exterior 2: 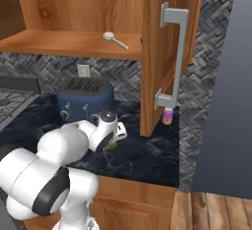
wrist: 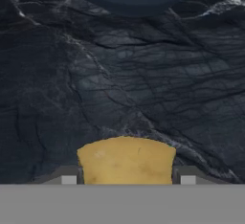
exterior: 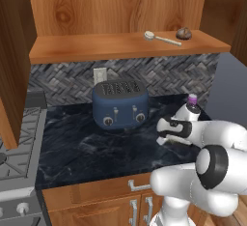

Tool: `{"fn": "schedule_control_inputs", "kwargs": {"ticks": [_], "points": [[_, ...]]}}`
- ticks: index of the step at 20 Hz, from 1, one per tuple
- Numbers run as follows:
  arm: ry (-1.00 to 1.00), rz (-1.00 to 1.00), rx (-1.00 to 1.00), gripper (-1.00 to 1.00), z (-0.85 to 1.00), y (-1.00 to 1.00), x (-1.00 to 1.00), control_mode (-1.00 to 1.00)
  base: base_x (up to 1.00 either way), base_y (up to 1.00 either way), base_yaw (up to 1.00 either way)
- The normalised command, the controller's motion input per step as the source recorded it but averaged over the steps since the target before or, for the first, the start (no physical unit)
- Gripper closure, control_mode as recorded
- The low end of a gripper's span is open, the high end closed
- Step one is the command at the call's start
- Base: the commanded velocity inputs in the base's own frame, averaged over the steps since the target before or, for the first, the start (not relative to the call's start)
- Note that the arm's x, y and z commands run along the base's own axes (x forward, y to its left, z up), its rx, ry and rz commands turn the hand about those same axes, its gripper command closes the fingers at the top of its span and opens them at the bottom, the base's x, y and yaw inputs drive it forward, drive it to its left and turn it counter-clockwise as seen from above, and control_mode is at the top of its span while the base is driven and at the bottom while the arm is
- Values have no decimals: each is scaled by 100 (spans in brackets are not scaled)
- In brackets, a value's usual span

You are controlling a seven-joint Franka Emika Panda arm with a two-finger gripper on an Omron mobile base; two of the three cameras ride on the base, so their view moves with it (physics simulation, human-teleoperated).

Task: Pick the sponge and dish brush from the cabinet and place them on the counter.

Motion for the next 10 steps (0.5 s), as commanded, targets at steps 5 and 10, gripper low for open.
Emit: {"fn": "schedule_control_inputs", "kwargs": {"ticks": [5, 10], "points": [[-7, 0, 0, 100, -51, 6, 2, -100, 0, 0, 0], [-3, 0, 0, -100, -38, 9, 4, -100, 0, 0, 0]]}}
